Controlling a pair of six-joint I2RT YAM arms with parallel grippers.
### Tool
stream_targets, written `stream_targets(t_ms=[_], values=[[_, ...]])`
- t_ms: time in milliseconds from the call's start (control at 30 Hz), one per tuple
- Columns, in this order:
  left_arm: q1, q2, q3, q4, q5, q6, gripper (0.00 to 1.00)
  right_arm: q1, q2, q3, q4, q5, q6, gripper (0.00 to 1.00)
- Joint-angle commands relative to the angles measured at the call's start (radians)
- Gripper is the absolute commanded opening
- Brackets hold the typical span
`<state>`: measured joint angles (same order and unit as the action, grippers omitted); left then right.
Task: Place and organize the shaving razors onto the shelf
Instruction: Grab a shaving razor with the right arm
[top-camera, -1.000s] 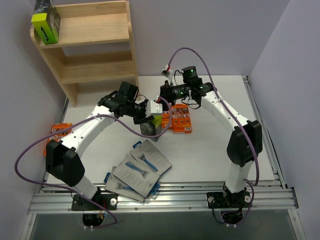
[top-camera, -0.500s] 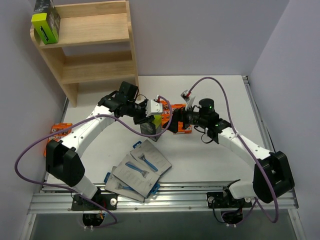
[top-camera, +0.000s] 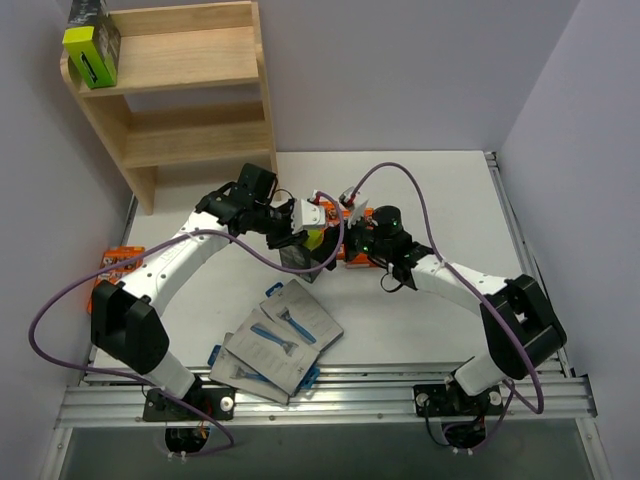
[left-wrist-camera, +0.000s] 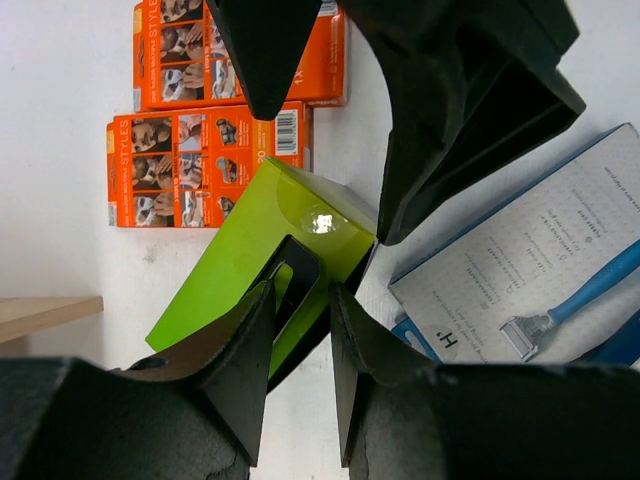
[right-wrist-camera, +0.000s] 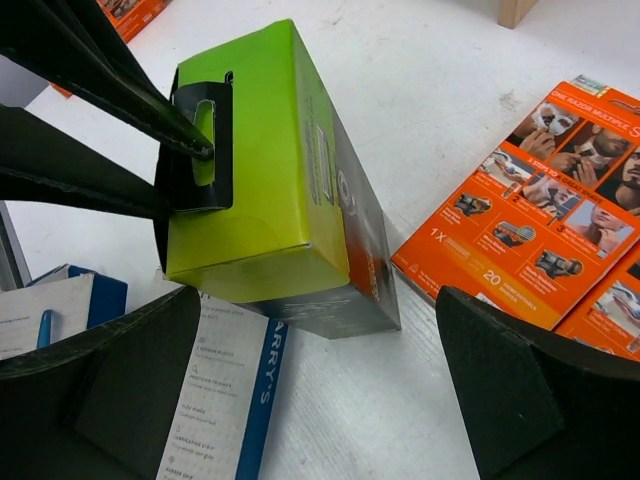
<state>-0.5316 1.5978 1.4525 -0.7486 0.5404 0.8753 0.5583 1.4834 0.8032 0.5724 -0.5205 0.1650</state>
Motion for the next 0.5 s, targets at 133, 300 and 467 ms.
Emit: stream_targets(t_ms=[133,300,467], values=[[-0.002,0.022,-0.038,-0.081,-0.065,-0.004,0.37,0.040,0.095,0.106,0.084,0.005,-0.071,0.99],[-0.002,0.039,-0.027,-0.081,-0.066,-0.009,0.37,0.058,0.121,0.103,0.139,-0.036,-0.064,1.00],[-0.002,0.045,-0.023,-0.084,-0.063,-0.013,0.37,0.071,0.123,0.079,0.156,-0.030,-0.068,1.00]])
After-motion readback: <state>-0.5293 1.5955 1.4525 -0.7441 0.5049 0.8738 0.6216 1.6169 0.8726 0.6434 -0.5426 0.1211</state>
